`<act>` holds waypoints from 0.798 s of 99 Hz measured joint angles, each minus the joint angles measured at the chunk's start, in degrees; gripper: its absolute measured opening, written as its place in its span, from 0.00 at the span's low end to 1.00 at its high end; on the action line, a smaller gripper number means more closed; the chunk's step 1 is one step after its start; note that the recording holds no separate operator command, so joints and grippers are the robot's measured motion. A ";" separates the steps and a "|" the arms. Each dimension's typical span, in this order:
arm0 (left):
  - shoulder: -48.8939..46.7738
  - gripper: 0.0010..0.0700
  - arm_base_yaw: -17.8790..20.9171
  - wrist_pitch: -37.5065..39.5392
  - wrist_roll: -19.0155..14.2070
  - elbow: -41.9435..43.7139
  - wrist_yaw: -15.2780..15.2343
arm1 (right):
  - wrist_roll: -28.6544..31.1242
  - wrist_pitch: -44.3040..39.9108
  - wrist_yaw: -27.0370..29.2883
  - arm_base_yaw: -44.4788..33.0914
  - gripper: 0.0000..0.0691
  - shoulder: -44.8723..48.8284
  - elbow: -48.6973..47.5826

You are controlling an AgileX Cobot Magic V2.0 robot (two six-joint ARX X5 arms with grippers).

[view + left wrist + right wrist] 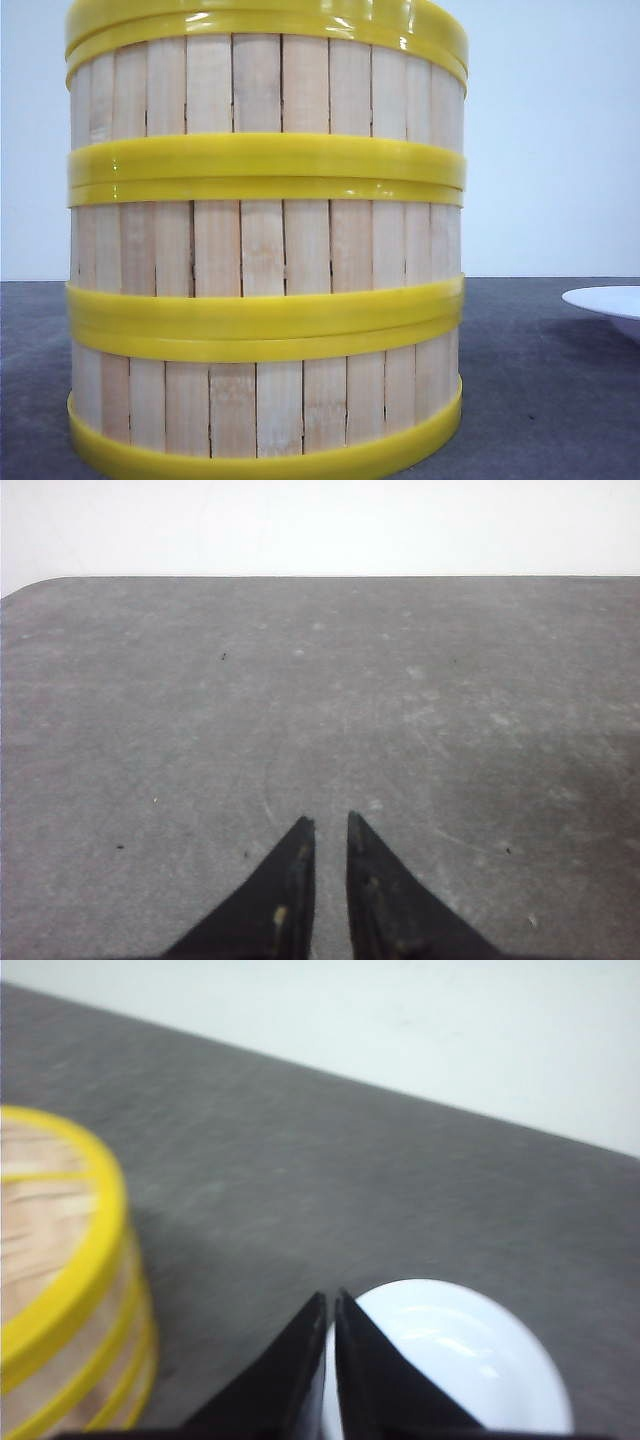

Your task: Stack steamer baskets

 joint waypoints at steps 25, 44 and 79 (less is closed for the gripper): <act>0.00 0.03 0.00 0.00 0.00 0.00 0.00 | -6.23 17.79 -4.74 -18.38 0.01 -0.76 -5.49; 0.00 0.03 0.00 0.00 0.00 -0.02 0.00 | -10.62 33.94 -21.90 -34.71 0.01 -4.15 -18.80; 0.00 0.03 0.00 0.00 0.00 -0.02 0.00 | -10.95 44.89 -28.46 -49.27 0.01 -17.94 -43.25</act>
